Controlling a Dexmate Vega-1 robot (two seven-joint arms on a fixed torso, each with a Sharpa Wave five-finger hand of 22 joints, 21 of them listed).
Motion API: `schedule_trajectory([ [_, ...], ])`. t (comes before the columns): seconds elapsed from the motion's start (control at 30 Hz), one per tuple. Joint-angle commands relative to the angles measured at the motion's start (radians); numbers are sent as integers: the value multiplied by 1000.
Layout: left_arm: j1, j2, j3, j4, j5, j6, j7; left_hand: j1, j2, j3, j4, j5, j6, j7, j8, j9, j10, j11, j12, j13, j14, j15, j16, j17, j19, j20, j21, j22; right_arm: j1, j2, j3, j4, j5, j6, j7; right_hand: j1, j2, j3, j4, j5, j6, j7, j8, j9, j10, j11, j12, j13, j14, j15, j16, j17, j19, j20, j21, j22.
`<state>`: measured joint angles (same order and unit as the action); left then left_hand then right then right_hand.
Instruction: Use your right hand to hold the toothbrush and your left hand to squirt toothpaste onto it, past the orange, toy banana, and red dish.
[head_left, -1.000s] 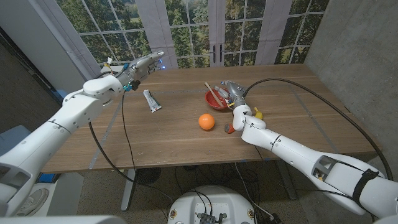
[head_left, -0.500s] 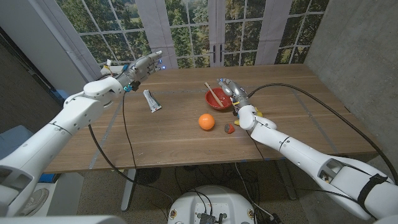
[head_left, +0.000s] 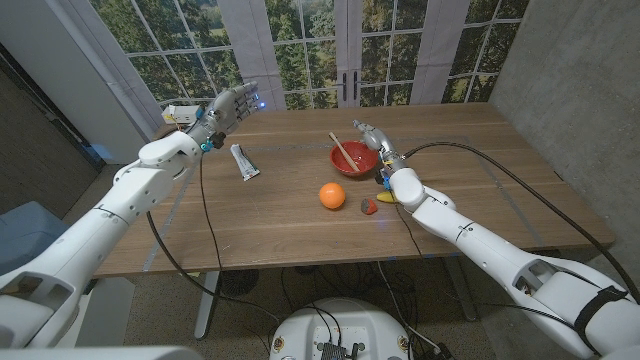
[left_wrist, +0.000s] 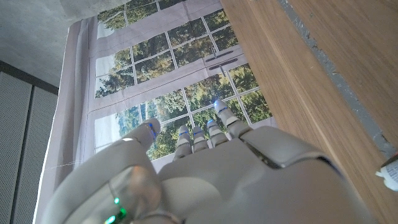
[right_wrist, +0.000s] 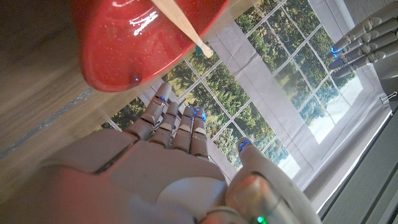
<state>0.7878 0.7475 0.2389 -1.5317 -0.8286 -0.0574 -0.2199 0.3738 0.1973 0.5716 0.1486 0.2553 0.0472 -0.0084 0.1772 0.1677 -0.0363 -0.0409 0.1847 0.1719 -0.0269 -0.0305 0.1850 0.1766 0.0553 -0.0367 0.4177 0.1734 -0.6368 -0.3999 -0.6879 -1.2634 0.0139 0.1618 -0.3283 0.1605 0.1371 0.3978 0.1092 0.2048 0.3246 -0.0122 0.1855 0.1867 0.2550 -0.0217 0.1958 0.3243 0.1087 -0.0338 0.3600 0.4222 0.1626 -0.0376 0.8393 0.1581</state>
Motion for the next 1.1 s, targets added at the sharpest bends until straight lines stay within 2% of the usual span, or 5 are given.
schedule_trajectory([
  [0.03, 10, -71, -10, 104, -36, -92, -48, -5, 24, 24, 4, 8, -5, -3, -2, 3, -10, -9, -2, 3, -10, -53, -3, 2, -11, -57, -6, 1, -20, 19, 58, 20, 134, 89, 79, 0, 39, 11, 5, 6, 4, 6, 6, 2, 2, -1, 1, -3, -4, -64, -5, -1, -4, -58, -7, 4],
  [0.5, 14, -93, 0, 162, -40, -116, -77, -14, 17, 46, 12, 8, 2, -12, 1, 3, 0, -14, 3, 3, -2, -58, 1, 3, -8, -60, -11, 0, -53, 10, 117, -17, 261, 117, 158, -7, 39, 27, 16, 10, 15, 10, 10, 1, 11, 2, 5, -17, -11, -64, -23, -18, -9, -68, -29, 3],
  [0.63, 11, -99, 3, 177, -37, -127, -85, -17, 15, 48, 14, 7, 2, -13, 1, 3, 0, -13, 3, 3, -1, -58, 2, 3, -8, -60, -12, 0, -62, 16, 129, -17, 290, 134, 171, -10, 28, 39, 17, 10, 16, 19, 9, -1, 14, 6, 5, -31, -21, -65, -43, -36, -52, -68, -63, 2],
  [0.9, 17, -107, 5, 185, -40, -131, -87, -33, 5, 52, 19, 4, -5, -13, -2, 3, -4, -10, 2, 2, -6, -54, 0, 3, -10, -58, -19, -1, -68, 18, 147, -11, 339, 182, 222, -22, -67, 29, -39, -8, -70, 32, -12, -6, -62, 13, -15, -83, -86, -42, -133, -126, -183, -4, -200, 2],
  [1.1, 26, -109, 0, 178, -40, -140, -78, -43, 3, 55, 19, 2, -12, -13, -4, 3, -16, -9, -2, 2, -16, -53, -3, 3, -17, -59, -27, -1, -77, 16, 163, -13, 370, 207, 246, -34, -82, 15, -73, -8, -181, 26, -19, -10, -171, 0, -24, -113, -167, -50, -169, -166, -221, -26, -274, 2],
])
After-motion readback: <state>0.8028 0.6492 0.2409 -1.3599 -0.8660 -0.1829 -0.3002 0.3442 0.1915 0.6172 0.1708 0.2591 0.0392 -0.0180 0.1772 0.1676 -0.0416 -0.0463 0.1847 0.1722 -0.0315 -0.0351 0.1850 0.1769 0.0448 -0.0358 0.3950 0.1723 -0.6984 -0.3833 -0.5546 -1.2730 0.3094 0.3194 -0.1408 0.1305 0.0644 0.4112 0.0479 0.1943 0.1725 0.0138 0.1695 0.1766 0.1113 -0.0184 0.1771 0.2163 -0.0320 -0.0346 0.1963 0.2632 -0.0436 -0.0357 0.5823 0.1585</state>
